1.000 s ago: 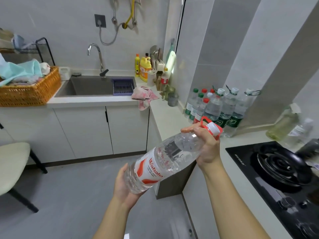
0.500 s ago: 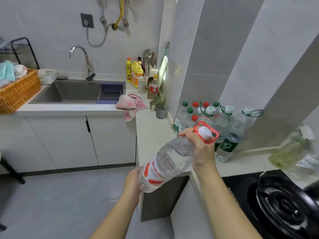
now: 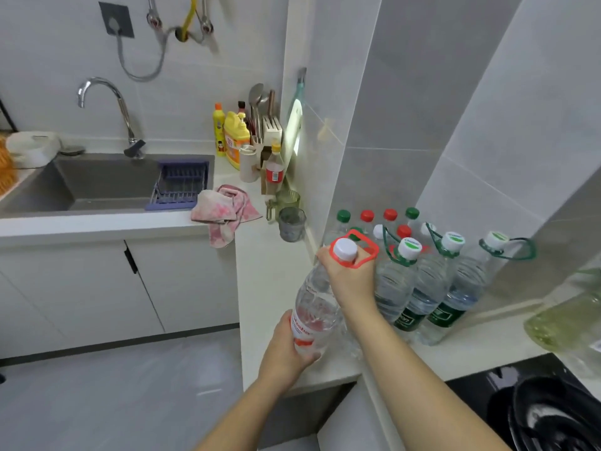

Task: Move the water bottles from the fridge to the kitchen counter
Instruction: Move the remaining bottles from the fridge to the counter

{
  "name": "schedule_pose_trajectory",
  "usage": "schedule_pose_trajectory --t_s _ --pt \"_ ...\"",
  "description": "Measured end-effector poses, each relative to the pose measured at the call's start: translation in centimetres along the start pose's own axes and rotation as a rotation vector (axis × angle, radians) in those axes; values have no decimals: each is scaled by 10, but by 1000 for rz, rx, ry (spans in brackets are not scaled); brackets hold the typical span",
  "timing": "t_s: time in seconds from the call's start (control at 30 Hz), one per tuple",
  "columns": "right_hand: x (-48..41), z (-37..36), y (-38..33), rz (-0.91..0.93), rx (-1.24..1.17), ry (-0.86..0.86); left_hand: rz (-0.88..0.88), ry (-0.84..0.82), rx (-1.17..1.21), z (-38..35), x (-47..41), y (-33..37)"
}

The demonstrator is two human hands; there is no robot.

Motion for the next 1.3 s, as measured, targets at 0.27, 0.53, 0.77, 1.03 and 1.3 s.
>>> schedule_pose_trajectory --t_s 0.27,0.53,0.77,1.03,1.3 --pt "-53 -51 62 -119 86 13 32 -7 -68 13 -107 12" --pt "-109 -69 106 -165 193 87 7 -50 -88 9 -178 38" --pt "-126 -76 117 -144 226 106 0 -48 -97 7 -204 41" --pt "-137 -83 119 -142 188 62 -19 -30 -99 10 -217 47" --pt "-120 -75 112 -209 245 -180 -20 -74 -177 16 -221 53"
Point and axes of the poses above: each hand's wrist, its own x-axis away from the middle knuckle, its own z-axis out of the back of the hand, y = z × x, the point moved 5 cm from there along -x, towards the middle knuckle, and after that the axes turned 15 degrees about z, right-handed, at the moved point
